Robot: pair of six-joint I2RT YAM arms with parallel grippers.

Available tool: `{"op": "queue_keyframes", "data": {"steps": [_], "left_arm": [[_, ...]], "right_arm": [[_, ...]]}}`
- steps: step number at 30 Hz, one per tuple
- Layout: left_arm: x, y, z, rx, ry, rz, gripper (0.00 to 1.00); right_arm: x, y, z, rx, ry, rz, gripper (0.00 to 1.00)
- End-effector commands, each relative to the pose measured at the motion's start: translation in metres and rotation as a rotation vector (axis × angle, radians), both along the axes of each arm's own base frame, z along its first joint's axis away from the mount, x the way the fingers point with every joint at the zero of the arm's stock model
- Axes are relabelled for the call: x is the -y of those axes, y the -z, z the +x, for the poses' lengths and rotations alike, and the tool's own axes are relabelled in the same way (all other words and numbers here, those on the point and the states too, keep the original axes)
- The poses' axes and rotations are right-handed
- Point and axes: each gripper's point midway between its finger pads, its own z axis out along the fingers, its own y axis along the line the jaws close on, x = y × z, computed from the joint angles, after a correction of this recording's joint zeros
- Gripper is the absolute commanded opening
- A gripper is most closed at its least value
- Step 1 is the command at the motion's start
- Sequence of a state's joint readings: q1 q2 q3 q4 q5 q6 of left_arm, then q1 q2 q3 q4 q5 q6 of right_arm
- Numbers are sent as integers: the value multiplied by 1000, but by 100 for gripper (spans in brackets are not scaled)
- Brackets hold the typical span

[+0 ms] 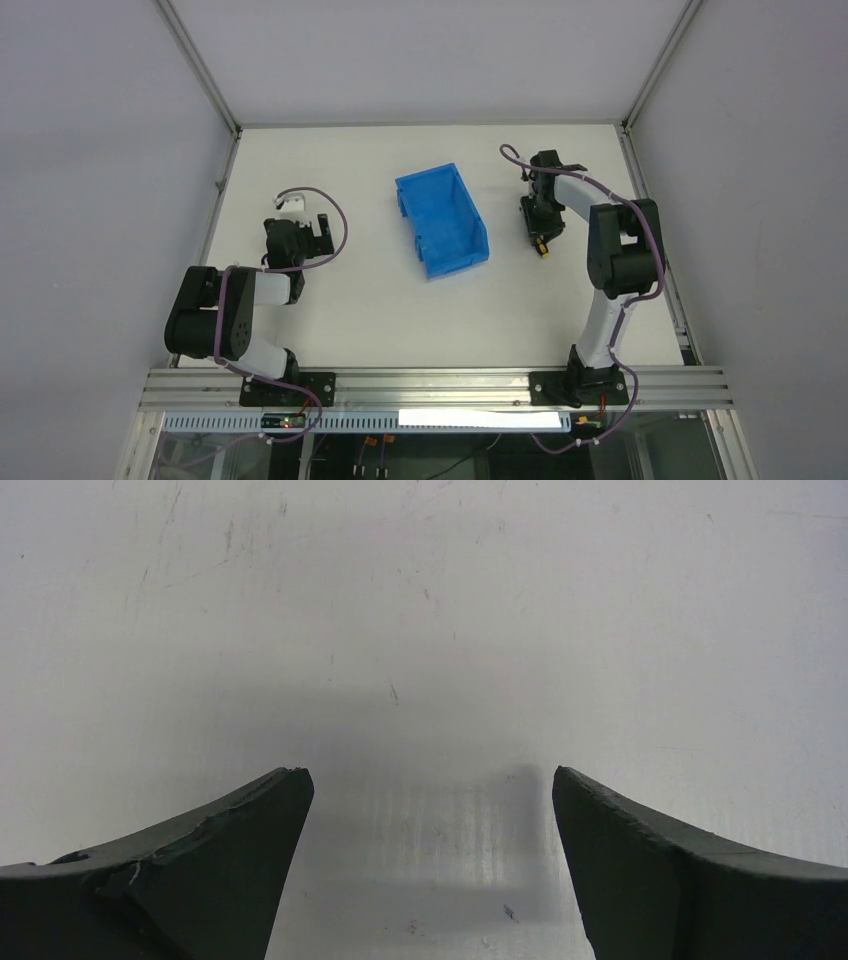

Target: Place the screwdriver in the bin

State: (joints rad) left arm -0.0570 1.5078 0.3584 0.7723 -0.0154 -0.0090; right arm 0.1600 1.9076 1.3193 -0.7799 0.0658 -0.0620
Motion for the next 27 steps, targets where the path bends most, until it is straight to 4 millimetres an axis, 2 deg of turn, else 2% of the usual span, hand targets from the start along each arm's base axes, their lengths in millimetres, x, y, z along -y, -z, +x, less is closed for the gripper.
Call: {"op": "queue_keyframes", "data": {"steps": [1,3,4,5,9,14,17,19,20,23,27], "left_arm": [[1,-18,11,62,9,-15,100],[1,-17,11,61,10,-15,100],[2,-17,11,61,10,-15,100],[2,-18,11,62,11,-15,100],[1,-18,11,61,10,-15,100],[1,-17,11,61,9,-15,100],[1,-17,11,61,10,-15,100],[1,-18,11,62,9,-14,100],[1,-17,11,61,9,-14,100],[1,-17,11,61,10,-15,100],[1,-17,11,61,10,-15,100]], "right_arm": [[-3,9,0,-23,-24,29,33],[-4,8,-2,-31,-31,34,22],[-5,7,-2,-30,-35,38,3],[-6,4,-1,-23,-38,45,0],[-14,-20,3,24,-51,83,0],[-13,-87,10,135,-3,80,0],[-10,-134,13,209,34,65,0],[-12,-155,12,236,52,69,0],[-15,-172,14,273,65,82,0],[-29,-206,18,329,70,107,0],[-68,-240,22,386,-2,118,0]]}}
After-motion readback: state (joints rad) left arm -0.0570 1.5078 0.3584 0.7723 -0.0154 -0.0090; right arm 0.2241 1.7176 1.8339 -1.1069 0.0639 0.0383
